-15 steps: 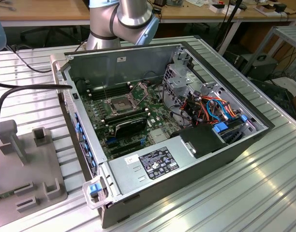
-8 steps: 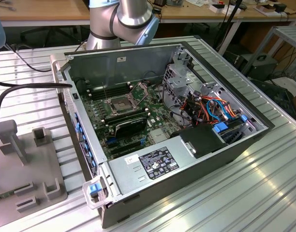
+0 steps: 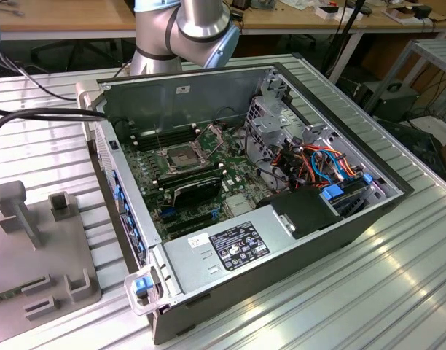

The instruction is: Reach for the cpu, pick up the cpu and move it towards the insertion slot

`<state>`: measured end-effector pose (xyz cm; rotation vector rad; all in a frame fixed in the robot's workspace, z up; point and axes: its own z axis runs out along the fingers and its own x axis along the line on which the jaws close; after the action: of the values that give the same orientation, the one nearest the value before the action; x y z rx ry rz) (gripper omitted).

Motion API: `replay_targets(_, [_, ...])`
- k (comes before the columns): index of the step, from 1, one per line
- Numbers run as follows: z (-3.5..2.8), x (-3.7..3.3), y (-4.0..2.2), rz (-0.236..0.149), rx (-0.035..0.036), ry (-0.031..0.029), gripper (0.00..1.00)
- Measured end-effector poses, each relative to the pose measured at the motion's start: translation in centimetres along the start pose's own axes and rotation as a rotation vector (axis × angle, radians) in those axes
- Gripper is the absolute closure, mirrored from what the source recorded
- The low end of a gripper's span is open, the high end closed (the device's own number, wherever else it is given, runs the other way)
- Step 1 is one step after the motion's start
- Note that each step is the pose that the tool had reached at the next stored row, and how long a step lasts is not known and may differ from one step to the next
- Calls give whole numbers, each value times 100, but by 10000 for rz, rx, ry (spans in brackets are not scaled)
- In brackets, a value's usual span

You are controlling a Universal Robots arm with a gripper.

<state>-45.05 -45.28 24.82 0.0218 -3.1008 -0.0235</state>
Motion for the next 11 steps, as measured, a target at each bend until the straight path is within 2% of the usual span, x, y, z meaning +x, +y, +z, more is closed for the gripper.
replay_targets(11, [-62,2,1,0,0,1,45])
